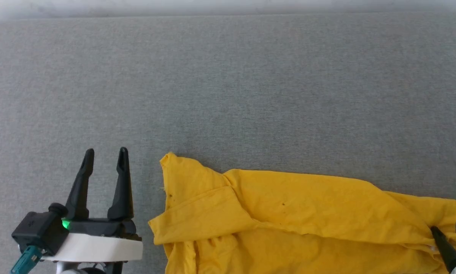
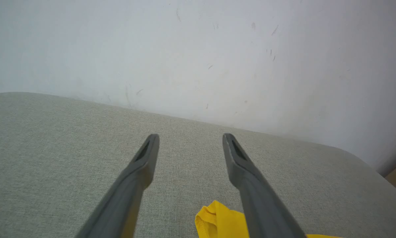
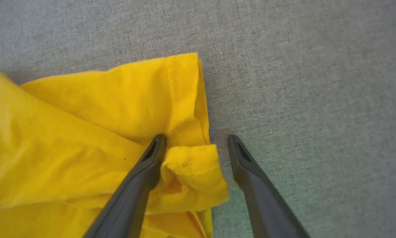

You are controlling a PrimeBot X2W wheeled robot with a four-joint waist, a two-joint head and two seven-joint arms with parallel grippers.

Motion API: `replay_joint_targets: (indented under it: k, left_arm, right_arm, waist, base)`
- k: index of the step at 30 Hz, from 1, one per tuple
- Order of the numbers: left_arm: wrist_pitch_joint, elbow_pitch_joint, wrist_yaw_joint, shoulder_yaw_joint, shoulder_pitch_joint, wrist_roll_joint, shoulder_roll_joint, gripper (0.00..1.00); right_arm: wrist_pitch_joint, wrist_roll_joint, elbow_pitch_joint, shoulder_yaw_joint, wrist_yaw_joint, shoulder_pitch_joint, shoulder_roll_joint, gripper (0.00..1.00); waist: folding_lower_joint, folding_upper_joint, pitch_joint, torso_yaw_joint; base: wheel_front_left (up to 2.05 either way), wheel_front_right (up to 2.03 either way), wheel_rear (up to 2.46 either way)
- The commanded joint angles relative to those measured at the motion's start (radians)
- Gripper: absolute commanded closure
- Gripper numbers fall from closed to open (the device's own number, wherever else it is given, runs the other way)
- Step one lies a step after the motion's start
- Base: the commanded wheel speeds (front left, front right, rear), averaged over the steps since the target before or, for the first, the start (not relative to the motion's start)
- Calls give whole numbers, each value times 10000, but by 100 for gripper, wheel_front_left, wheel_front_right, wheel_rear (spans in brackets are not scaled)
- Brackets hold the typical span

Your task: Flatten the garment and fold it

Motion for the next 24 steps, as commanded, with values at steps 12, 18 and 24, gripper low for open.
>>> replay_joint_targets:
  k: [12, 18, 24]
  left_arm:
    - [-55, -61, 7, 341, 386, 977, -244, 0]
    - [-56, 346, -244, 269, 462, 1288, -315, 0]
    - [-56, 621, -441, 317, 525, 1398, -429, 0]
  right_arm:
    - [-97, -88, 236, -651, -9, -254, -61, 100]
    - [-299, -868, 574, -2171, -9, -441, -465, 100]
    - [-334, -1245, 682, -2530, -9, -438, -531, 100]
  waist:
    - [0, 0, -363, 414]
    - [0, 0, -640, 470]
    - [0, 0, -800, 438]
  base:
    - [0, 0, 0]
    - [0, 0, 0]
    - [0, 0, 0]
